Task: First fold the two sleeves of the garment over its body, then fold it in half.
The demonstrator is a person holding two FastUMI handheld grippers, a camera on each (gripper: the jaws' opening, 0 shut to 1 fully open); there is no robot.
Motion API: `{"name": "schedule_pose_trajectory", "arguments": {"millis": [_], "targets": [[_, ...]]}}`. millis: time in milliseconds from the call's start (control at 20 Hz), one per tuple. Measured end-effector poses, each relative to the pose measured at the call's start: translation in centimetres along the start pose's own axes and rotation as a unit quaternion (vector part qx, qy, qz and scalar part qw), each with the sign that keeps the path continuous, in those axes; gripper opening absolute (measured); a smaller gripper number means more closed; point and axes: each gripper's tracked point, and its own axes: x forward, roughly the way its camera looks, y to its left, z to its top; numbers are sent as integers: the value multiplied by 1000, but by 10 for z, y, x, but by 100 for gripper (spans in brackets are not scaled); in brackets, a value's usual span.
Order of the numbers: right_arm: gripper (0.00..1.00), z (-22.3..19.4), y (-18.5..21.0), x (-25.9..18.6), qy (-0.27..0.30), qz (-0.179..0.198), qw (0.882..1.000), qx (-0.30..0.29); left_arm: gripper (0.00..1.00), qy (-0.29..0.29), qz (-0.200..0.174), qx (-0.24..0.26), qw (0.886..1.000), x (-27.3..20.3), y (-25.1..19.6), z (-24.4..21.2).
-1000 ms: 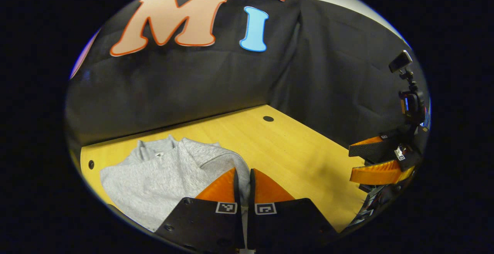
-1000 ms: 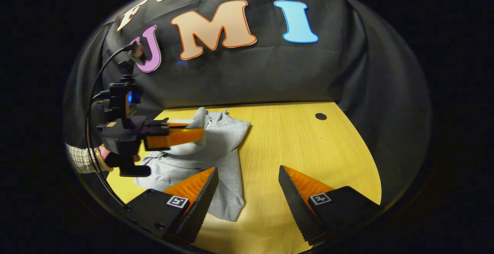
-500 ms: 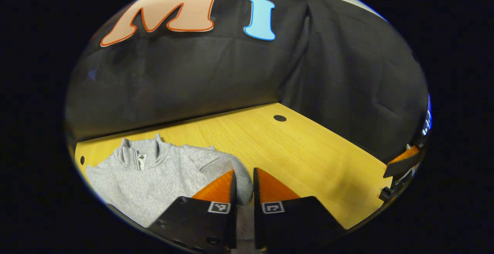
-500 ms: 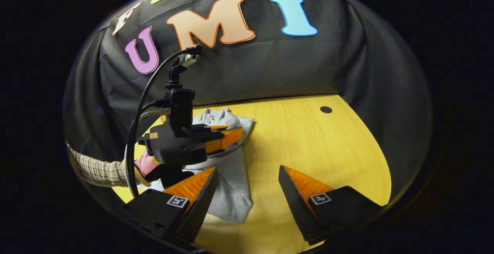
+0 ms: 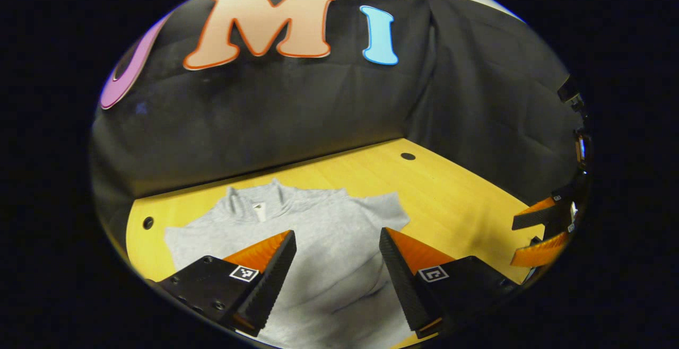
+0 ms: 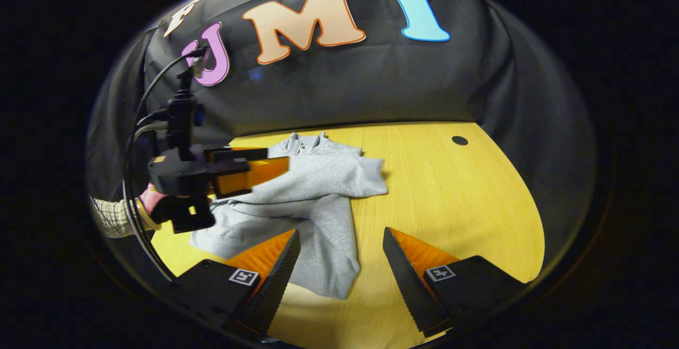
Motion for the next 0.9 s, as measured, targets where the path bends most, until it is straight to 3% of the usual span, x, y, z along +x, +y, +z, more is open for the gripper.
{"name": "schedule_pose_trajectory", "arguments": {"millis": [50,450,700,900], "targets": [[95,-6,3,2,4,1,1000,0,93,3,13,-1,1000,-18,14,-8],[98,-54,23,24,42,3,999,-25,93,71,109,-37,991,-138,87,-118],[95,-88,28,39,70,-6,997,-36,93,115,131,-106,979,-184,96,-197],[98,-105,26,47,87,-19,995,-40,93,137,143,-136,971,-196,99,-232]]}}
